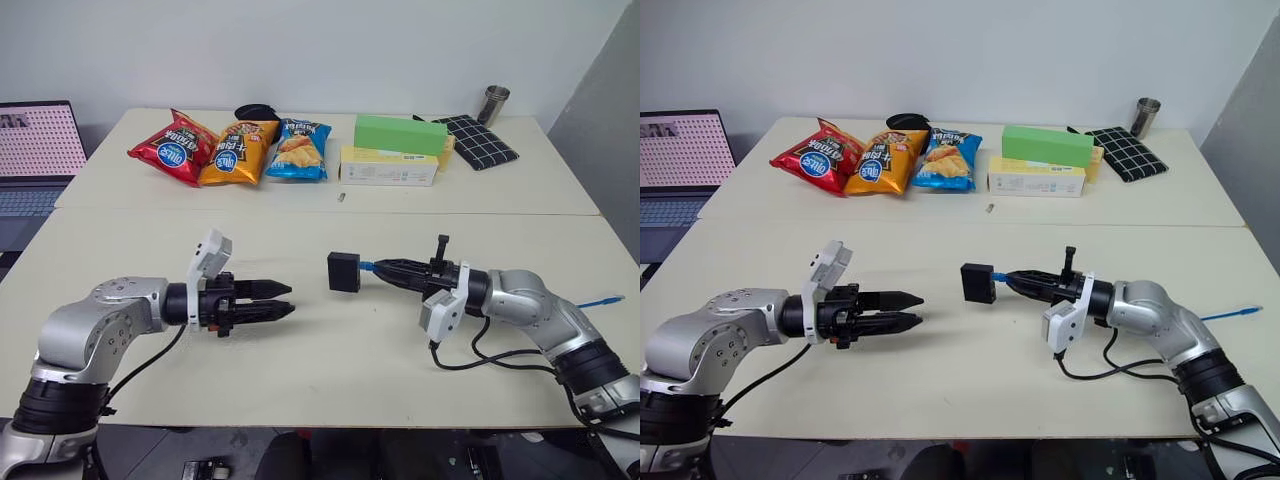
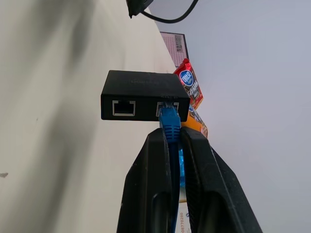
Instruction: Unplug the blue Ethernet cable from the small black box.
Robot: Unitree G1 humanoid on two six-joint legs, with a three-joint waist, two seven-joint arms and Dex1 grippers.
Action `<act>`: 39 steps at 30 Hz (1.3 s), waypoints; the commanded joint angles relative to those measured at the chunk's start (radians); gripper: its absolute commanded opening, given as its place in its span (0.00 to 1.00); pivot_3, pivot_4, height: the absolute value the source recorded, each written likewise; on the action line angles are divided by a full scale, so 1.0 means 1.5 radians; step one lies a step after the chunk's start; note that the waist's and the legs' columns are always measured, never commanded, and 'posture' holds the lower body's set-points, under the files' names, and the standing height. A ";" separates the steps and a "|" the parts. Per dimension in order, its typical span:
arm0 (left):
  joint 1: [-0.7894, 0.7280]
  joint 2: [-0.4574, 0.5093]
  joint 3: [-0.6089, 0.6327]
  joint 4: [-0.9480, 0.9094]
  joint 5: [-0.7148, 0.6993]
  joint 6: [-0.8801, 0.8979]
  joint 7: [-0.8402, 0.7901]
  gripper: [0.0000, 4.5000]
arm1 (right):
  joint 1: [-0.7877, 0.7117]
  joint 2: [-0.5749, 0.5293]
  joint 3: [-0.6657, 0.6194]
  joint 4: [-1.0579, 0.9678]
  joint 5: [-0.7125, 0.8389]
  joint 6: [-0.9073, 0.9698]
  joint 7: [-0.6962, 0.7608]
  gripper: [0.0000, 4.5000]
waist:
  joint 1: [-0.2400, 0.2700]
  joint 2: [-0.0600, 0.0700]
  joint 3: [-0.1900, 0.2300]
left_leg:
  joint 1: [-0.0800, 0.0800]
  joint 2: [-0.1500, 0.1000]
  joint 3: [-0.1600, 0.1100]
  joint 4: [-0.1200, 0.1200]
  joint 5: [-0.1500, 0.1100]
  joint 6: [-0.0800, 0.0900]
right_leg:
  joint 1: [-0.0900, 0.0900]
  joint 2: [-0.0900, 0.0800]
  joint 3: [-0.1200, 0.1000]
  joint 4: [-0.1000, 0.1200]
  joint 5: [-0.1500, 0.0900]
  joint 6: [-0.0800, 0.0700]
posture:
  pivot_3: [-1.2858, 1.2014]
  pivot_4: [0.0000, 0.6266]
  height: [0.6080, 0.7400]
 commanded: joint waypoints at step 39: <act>-0.074 -0.090 -0.033 0.054 -0.004 -0.020 -0.040 0.17 | 0.001 0.036 0.009 -0.110 0.111 -0.008 0.105 0.02 | 0.001 0.000 0.000 | 0.000 0.000 0.000 0.000 0.000 0.000 | 0.000 0.000 0.000 0.000 0.000 0.000 | 0.52 0.24 1.00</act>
